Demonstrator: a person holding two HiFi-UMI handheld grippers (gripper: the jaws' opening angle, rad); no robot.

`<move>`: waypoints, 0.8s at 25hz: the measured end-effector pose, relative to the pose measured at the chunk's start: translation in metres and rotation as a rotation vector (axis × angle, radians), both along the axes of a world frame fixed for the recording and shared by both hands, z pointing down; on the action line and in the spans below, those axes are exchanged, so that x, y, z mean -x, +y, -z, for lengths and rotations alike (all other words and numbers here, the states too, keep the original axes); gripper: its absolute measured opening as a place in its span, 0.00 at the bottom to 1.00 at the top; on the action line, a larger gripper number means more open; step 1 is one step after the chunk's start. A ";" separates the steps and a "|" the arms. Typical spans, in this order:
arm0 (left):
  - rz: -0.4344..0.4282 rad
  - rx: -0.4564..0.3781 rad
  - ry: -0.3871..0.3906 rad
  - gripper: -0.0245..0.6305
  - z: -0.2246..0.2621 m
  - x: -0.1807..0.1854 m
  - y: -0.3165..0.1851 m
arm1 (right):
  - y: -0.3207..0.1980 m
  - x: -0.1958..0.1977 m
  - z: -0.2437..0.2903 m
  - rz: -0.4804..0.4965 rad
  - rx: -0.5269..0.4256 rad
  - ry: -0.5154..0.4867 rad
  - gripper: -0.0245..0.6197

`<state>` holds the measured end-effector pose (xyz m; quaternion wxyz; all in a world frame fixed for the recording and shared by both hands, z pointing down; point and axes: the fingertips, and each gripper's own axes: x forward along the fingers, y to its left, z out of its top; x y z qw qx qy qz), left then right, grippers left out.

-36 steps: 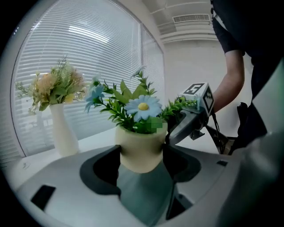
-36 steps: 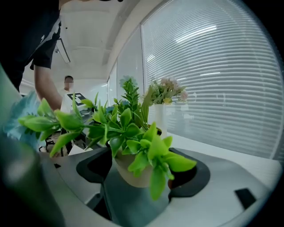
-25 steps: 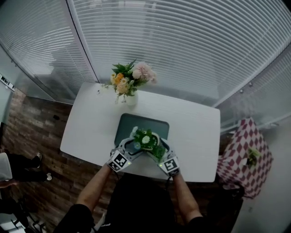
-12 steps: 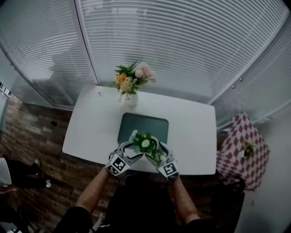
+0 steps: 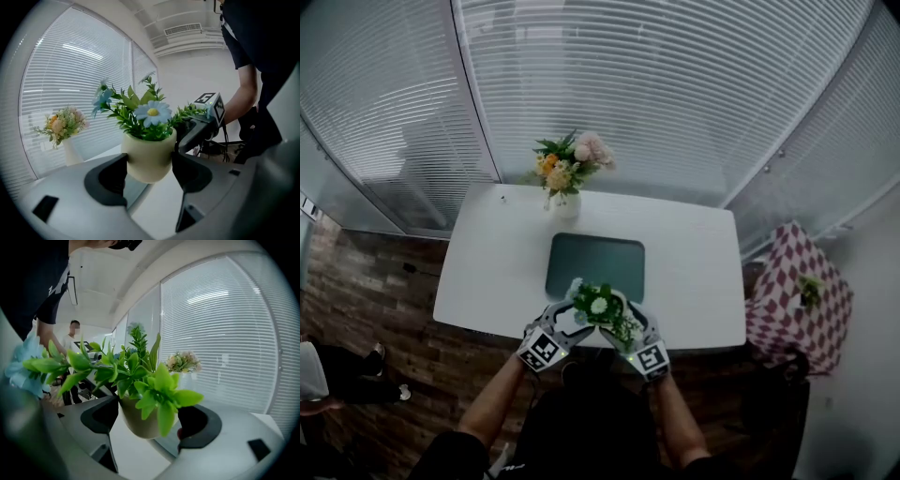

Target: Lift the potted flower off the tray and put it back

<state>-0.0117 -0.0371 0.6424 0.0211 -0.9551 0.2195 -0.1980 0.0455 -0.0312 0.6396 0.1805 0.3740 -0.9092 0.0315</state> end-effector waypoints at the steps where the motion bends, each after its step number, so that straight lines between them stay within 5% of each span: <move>1: 0.000 -0.001 0.003 0.47 0.003 0.000 0.001 | 0.002 -0.001 0.000 -0.004 0.012 0.004 0.62; 6: 0.006 -0.009 0.003 0.47 0.013 -0.002 0.012 | 0.010 -0.002 0.016 0.026 -0.045 0.011 0.62; 20: 0.060 0.020 -0.002 0.47 0.020 -0.003 0.055 | 0.052 -0.003 0.023 0.077 -0.024 -0.002 0.62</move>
